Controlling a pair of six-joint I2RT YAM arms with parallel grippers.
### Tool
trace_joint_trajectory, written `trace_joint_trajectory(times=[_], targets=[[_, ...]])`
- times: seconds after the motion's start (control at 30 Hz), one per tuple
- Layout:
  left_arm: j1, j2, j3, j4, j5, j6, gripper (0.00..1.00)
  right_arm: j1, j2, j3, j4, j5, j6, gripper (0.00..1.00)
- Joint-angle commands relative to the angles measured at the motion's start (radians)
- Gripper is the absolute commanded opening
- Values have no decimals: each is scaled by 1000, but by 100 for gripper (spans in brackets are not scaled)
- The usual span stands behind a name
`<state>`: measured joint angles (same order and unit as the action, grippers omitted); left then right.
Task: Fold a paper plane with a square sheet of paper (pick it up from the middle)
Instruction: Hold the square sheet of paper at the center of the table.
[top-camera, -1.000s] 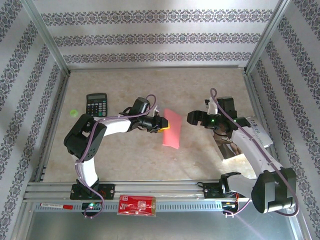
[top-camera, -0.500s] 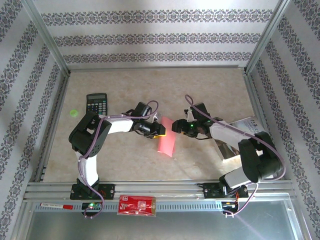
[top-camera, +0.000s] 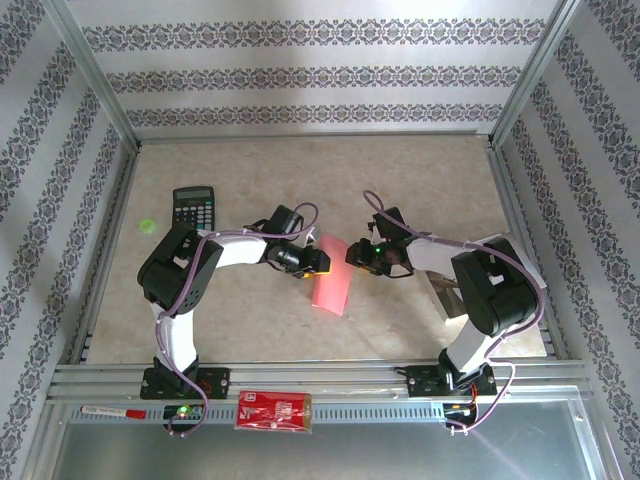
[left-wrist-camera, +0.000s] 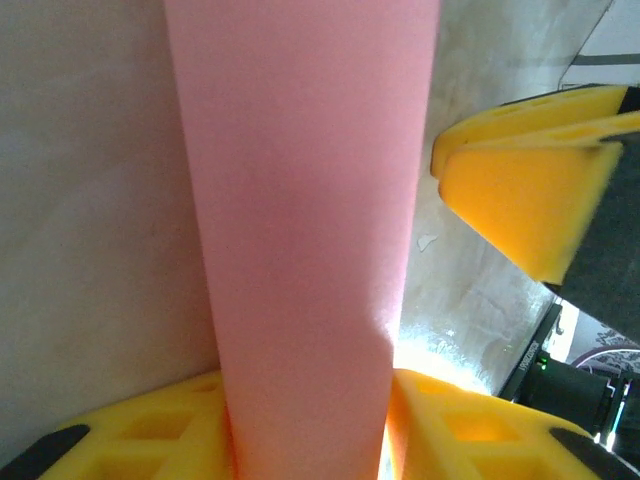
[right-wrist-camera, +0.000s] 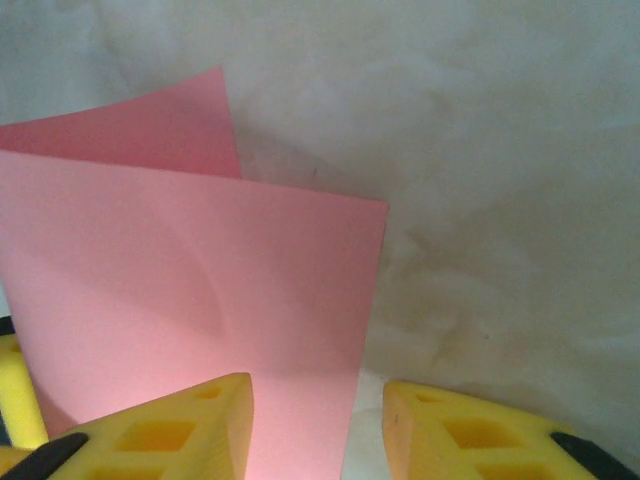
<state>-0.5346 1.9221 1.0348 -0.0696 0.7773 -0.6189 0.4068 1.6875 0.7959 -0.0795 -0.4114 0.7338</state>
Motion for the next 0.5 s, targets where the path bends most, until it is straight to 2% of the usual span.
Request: trace_joint_trajectory(times=[0.0,0.23,0.47], targets=[[8,14,12,-84,-54,61,42,24,84,52,137,-17,9,38],[8,18,22,-126,-89,94,45,29,113,104,147,-42,18,29],[8,14,30,-150,-107,109,48,36,109,138,135,-68,16,24]])
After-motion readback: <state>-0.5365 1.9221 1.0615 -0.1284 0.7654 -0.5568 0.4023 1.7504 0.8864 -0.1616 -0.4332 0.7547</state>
